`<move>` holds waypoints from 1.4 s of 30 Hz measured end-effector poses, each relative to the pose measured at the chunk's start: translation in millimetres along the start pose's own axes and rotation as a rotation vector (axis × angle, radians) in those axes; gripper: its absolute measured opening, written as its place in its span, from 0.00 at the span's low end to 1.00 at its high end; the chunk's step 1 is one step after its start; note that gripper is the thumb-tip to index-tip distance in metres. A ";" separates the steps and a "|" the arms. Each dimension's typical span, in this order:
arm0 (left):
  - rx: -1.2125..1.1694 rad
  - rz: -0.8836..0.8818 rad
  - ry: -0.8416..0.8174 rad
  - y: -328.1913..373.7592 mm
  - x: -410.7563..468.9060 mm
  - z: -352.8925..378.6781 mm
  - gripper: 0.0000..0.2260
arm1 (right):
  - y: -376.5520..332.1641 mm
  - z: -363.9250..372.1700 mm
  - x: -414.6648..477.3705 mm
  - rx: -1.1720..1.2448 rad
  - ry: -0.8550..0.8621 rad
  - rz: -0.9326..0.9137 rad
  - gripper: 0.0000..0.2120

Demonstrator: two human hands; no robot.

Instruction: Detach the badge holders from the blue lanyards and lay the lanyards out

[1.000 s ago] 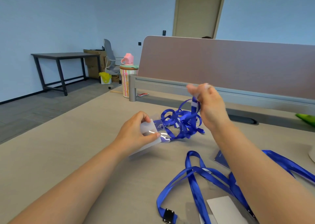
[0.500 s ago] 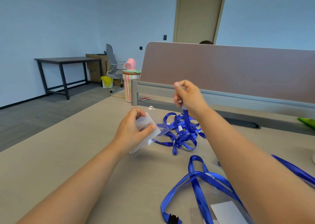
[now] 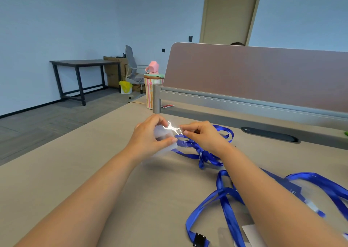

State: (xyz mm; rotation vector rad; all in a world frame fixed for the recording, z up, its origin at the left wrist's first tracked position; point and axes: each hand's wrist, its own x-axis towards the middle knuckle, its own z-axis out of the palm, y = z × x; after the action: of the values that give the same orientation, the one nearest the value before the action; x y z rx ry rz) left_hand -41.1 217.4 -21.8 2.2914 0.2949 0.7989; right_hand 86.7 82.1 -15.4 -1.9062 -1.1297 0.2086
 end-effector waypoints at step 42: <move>0.410 0.090 0.124 0.3 -0.8 -9.1 0.17 | -21.1 3.5 -17.6 0.078 -0.048 -0.043 0.14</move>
State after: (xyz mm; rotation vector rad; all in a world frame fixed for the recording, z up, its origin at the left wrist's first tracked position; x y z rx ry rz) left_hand -47.4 221.6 -16.7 2.6551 0.4489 1.0041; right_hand 61.6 74.6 -6.3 -1.8153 -1.1766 0.2713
